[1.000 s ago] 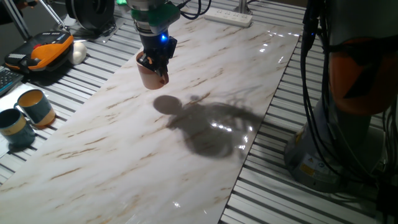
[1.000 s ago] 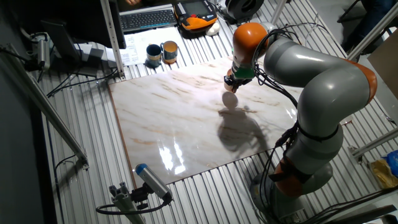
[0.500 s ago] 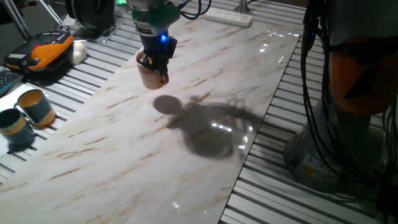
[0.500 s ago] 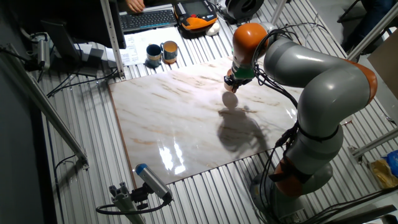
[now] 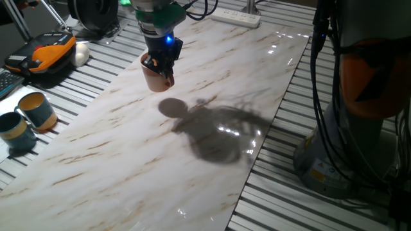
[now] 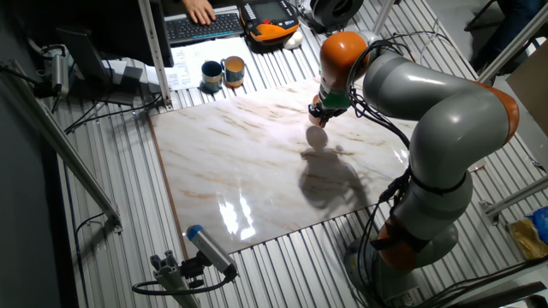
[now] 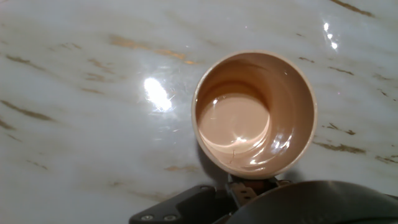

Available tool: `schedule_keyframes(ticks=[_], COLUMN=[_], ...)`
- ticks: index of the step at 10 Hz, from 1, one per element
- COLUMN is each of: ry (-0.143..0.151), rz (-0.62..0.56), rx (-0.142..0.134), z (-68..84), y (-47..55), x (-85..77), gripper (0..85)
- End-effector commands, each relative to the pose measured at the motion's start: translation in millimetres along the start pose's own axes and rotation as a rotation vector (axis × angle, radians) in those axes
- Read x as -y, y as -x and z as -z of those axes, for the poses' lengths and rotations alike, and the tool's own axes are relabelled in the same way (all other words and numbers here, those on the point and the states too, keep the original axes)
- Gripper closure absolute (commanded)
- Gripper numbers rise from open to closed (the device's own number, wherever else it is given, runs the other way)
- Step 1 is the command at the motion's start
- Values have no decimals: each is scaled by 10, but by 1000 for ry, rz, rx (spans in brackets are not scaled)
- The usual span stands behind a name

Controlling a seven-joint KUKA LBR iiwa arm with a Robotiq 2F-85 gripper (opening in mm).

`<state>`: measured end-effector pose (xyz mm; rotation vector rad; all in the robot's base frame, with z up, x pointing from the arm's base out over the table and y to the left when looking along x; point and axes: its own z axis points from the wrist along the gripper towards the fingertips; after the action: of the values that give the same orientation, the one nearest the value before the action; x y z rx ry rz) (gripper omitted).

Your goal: Pick up the cup

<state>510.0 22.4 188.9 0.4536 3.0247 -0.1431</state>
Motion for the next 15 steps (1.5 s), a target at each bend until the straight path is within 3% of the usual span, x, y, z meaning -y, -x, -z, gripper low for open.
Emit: schedule_keyframes(ticks=[1,6,9,15], ry=[0,1,33,42], rz=[0,-3,-6,-14], rx=[0,3,-4,-4], z=[-1,-1,-8,-20], y=[3,6,13,30], x=[0,0,-6,-15], gripper=[850,850,850,850])
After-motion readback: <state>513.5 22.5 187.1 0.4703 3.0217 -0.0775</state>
